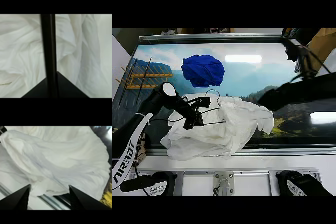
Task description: Fold the clothes and pants, and hang the long-sleeved shirts on hangers.
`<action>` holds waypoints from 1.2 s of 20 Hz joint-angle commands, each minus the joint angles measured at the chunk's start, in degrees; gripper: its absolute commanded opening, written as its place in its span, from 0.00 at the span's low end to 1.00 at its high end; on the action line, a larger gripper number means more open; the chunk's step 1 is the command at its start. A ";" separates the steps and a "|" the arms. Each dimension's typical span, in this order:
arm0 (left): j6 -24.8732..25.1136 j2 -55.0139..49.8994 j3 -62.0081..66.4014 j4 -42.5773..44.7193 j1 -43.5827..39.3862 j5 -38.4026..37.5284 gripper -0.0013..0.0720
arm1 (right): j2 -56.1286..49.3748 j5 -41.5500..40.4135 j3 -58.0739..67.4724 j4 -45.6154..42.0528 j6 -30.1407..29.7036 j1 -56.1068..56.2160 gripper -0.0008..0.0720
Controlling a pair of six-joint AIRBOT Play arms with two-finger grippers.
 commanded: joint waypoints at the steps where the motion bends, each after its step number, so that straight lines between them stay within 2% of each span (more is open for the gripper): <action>1: 0.02 -0.02 0.04 0.02 0.00 -0.76 0.03 | 3.32 2.84 -9.25 21.07 -16.48 -18.40 0.73; 2: 0.02 -0.02 0.04 0.04 0.00 -1.07 0.03 | 3.37 2.54 -11.72 25.51 -19.15 -22.29 0.72; 5: 0.00 -0.02 0.04 0.04 0.13 -1.14 0.03 | 2.99 2.60 -15.69 32.61 -19.15 -29.27 0.72; 9: 0.02 -0.02 0.04 0.04 0.13 -1.01 0.03 | 2.99 1.11 -15.91 34.25 -20.31 -30.38 0.72; 10: 0.00 -0.02 0.04 0.04 0.13 -1.03 0.03 | 2.99 -0.26 -15.91 34.25 -24.68 -30.27 0.72; 12: 0.02 -0.02 0.04 0.07 0.17 -1.01 0.03 | 3.10 0.20 -16.37 34.21 -40.89 -30.29 0.72; 14: 0.00 -0.02 0.04 0.07 0.17 -1.05 0.03 | 3.10 2.91 -18.14 34.23 -53.99 -30.29 0.72; 16: 0.00 -0.02 0.04 0.04 0.17 -1.03 0.03 | 3.02 5.42 -21.73 34.32 -64.41 -30.32 0.72; 19: 0.00 -0.02 0.04 0.09 0.17 -1.03 0.03 | 1.99 5.35 -28.79 40.63 -72.28 -30.91 0.72; 24: -0.02 -0.02 0.04 0.09 0.17 -1.07 0.03 | -3.76 5.68 -34.16 41.51 -74.58 -30.86 0.72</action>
